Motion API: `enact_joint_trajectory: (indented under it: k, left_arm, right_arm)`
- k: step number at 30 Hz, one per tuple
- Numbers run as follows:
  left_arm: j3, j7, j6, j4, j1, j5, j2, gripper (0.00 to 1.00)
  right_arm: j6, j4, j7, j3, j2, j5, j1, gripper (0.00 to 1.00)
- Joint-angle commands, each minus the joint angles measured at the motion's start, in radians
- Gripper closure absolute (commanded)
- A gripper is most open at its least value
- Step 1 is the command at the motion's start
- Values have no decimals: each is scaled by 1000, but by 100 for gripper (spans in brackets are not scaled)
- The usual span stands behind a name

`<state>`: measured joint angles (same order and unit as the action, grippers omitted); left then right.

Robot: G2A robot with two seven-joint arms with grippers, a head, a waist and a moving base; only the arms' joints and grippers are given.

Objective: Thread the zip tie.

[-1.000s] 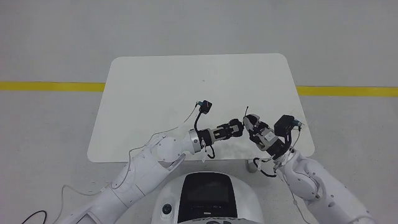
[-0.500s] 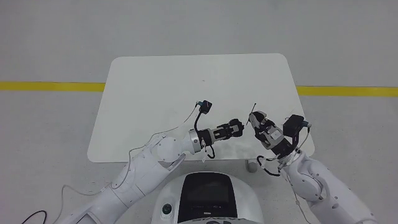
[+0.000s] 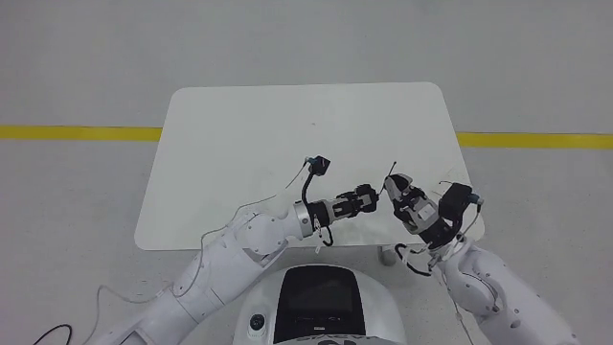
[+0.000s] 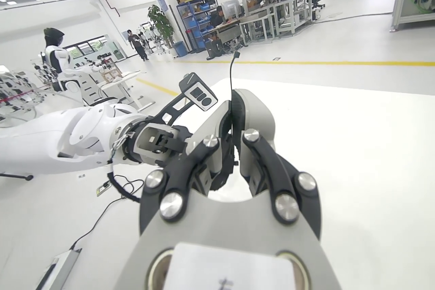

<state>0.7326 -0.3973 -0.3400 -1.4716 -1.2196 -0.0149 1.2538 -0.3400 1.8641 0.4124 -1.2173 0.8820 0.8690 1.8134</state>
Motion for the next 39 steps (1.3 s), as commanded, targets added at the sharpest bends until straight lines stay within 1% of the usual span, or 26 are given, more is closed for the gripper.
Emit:
enact_joint_trajectory:
  k: [1, 4, 8, 13, 16, 39]
  left_arm:
    - [-6, 36, 0, -9, -5, -46, -1, 100]
    - [-18, 69, 0, -17, -5, -94, -5, 100]
    - [-35, 109, 0, -22, 0, -125, -13, 100]
    - [-68, 148, 0, -8, 18, -143, -24, 100]
    - [-96, 149, 0, -7, 34, -135, -30, 100]
    - [-96, 149, 0, -7, 34, -135, -30, 100]
  right_arm:
    - [0, -19, 55, 2, -5, 18, 12, 100]
    - [0, -42, 122, 4, -13, 33, 23, 100]
    - [0, -58, 178, 8, -24, 45, 27, 100]
    - [0, -68, 206, 20, -37, 55, 19, 100]
    - [0, -71, 208, 37, -43, 45, 7, 100]
    - [0, -71, 208, 37, -43, 45, 7, 100]
